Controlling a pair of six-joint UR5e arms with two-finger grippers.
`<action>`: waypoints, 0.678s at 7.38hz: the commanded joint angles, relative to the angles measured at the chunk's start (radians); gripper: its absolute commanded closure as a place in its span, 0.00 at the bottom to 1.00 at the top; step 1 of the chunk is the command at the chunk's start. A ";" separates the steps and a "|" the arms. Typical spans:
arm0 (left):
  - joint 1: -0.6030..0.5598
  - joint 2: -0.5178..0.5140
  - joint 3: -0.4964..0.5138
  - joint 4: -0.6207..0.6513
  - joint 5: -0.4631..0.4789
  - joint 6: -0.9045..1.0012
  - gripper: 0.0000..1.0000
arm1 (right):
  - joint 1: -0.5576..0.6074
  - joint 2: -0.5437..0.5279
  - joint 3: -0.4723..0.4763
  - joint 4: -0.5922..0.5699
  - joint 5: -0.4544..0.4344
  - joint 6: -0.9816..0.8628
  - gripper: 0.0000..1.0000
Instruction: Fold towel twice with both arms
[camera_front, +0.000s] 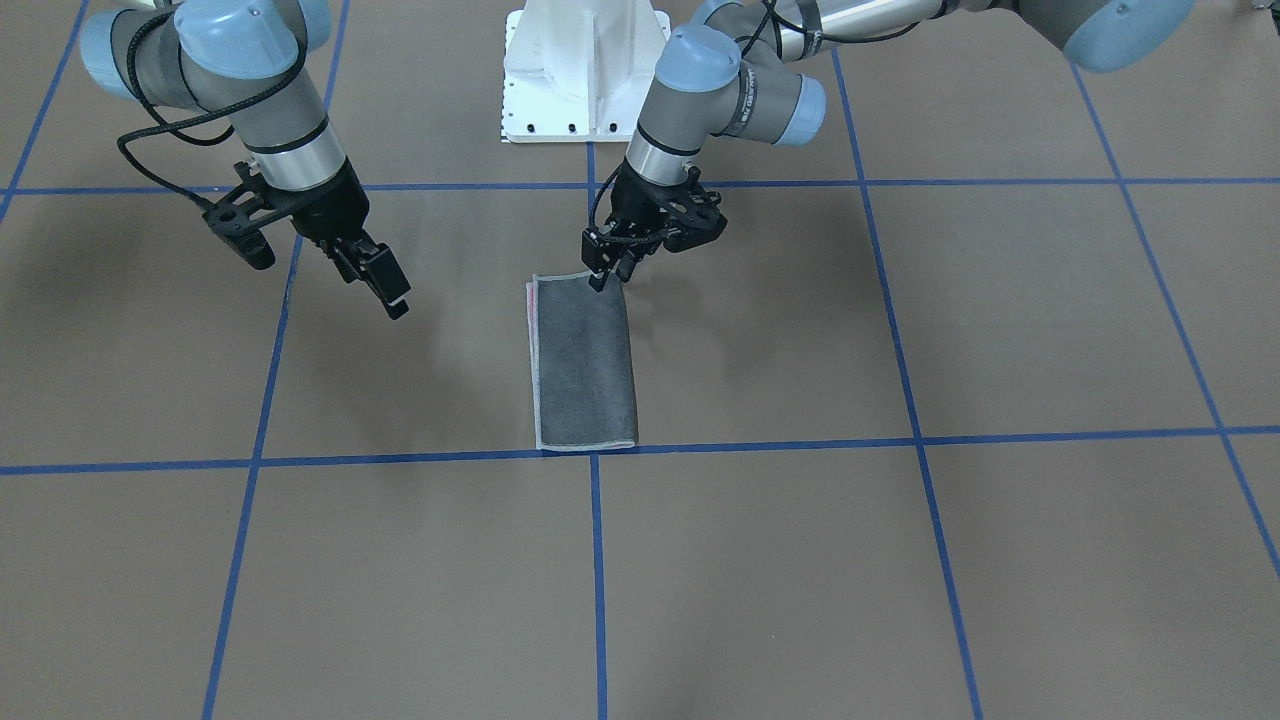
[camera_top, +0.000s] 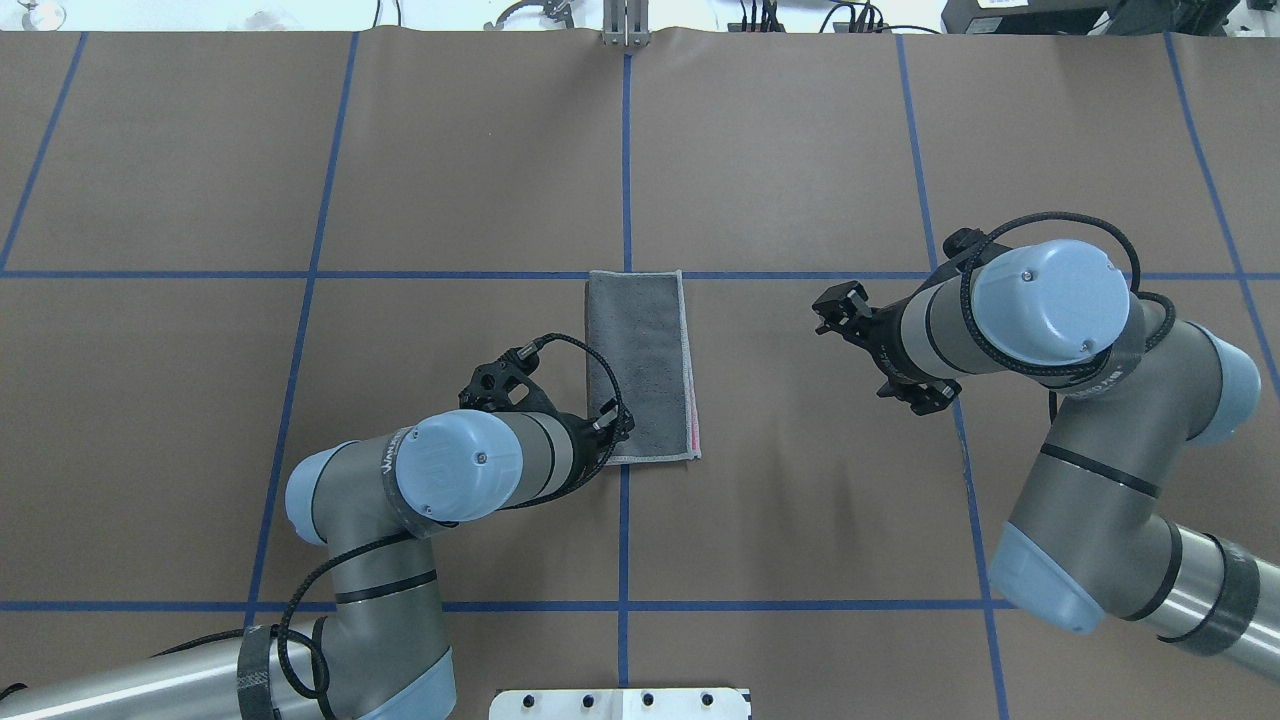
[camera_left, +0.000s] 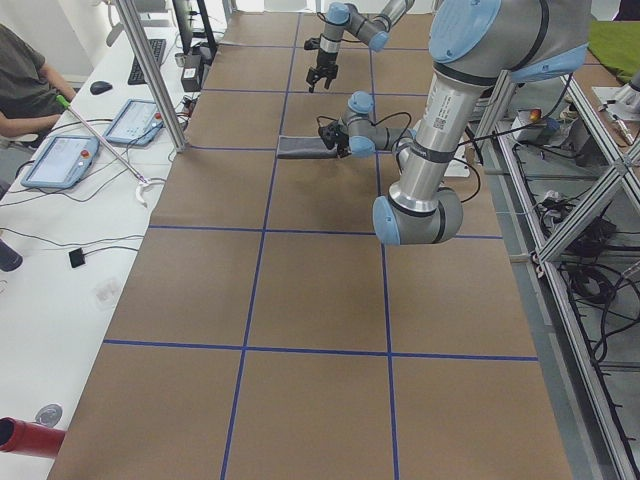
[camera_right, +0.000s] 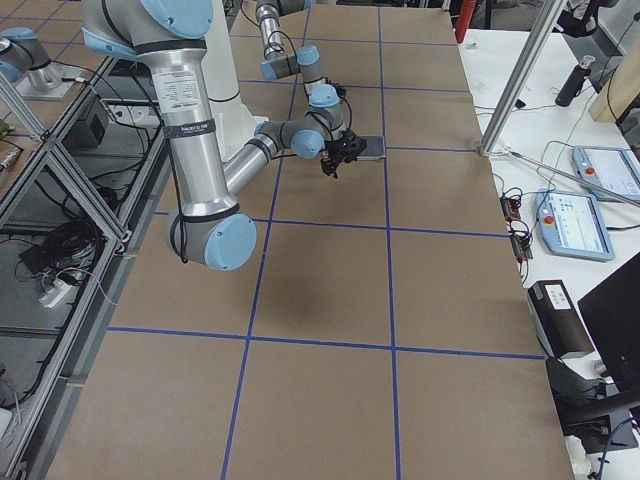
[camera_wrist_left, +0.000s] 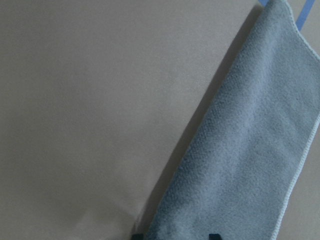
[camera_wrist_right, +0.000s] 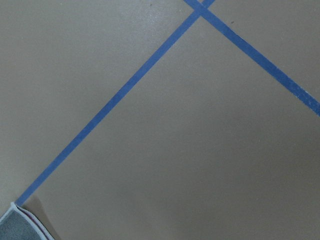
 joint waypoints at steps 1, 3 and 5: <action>0.005 0.006 -0.010 0.002 0.000 -0.001 0.47 | -0.003 0.002 -0.002 0.000 -0.001 0.002 0.00; 0.008 0.006 -0.009 0.002 0.000 -0.001 0.48 | -0.003 0.002 -0.002 0.000 -0.001 0.002 0.00; 0.010 0.006 -0.004 0.002 0.000 -0.001 0.48 | -0.003 0.002 -0.002 0.000 -0.001 0.002 0.00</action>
